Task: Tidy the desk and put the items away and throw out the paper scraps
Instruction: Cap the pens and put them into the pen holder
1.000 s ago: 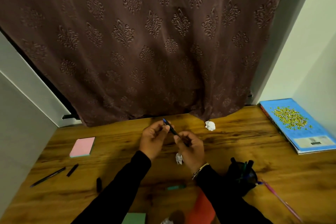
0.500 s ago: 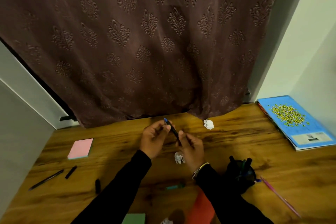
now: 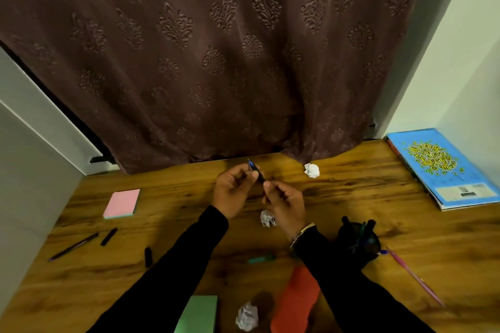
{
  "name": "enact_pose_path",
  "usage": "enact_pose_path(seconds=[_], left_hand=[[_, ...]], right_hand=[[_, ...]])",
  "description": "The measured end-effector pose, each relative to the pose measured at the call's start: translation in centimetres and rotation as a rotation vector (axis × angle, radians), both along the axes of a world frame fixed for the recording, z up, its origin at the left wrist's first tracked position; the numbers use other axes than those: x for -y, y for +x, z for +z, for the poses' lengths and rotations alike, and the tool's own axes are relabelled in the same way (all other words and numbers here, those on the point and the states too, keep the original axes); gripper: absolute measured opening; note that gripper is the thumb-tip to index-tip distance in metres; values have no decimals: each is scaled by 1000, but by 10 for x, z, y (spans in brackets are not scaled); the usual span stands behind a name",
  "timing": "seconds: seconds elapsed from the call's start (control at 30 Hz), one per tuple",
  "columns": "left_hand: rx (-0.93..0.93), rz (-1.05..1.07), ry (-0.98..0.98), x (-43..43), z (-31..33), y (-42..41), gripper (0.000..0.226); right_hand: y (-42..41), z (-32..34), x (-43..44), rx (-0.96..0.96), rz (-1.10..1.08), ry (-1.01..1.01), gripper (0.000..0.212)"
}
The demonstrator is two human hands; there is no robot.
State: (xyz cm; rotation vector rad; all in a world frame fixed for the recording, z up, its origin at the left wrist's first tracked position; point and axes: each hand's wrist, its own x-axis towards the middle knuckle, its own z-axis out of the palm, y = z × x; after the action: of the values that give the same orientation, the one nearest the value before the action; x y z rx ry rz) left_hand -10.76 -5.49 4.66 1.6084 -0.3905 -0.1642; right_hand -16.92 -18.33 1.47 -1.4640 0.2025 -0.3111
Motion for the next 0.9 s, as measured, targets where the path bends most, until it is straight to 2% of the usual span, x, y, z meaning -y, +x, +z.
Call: enact_pose_path(seconds=[0.07, 0.2, 0.3, 0.33, 0.4, 0.43, 0.47, 0.53, 0.6, 0.67, 0.73, 0.77, 0.8, 0.83, 0.87, 0.9], left_hand=[[-15, -5, 3, -1, -2, 1, 12], [-48, -15, -28, -5, 2, -8, 15], [-59, 57, -2, -10, 2, -9, 27], [-65, 63, 4, -11, 1, -8, 28], [-106, 42, -50, -15, 2, -6, 29], [-116, 30, -90, -18, 2, -5, 31], [-123, 21, -113, -20, 4, -4, 32], [-141, 26, -120, -26, 7, -5, 31], [-122, 69, 34, -40, 0, -5, 33], [-151, 200, 293, -70, -19, 1, 48], [-168, 372, 651, -115, -46, 10, 48], [-194, 383, 893, -158, -81, 22, 48], [-265, 371, 1118, -198, -112, 35, 59], [-366, 399, 1255, -233, -137, 43, 71], [-529, 453, 1295, -258, -160, 48, 78], [-620, 456, 1292, -278, -175, 50, 75]], right_hand=[[0, -2, -4, -30, 25, 33, 23], [3, -4, -4, 14, -68, -242, 16], [1, -4, -11, 17, -31, -268, 10], [0, -5, -13, -7, 12, -180, 10], [-1, -2, -17, -164, 200, 293, 18], [-1, 2, -19, -242, 284, 468, 23], [0, 5, -20, -268, 327, 557, 26], [2, 5, -26, -238, 328, 520, 27], [3, 3, -31, -207, 316, 463, 28], [5, 1, -31, -203, 318, 455, 29], [7, 2, -27, -196, 322, 432, 30], [7, 2, -25, -191, 324, 419, 31], [7, 1, -25, -190, 324, 409, 31], [7, 1, -25, -188, 325, 402, 31], [7, 1, -25, -190, 321, 400, 31], [7, 0, -25, -192, 316, 399, 31]])
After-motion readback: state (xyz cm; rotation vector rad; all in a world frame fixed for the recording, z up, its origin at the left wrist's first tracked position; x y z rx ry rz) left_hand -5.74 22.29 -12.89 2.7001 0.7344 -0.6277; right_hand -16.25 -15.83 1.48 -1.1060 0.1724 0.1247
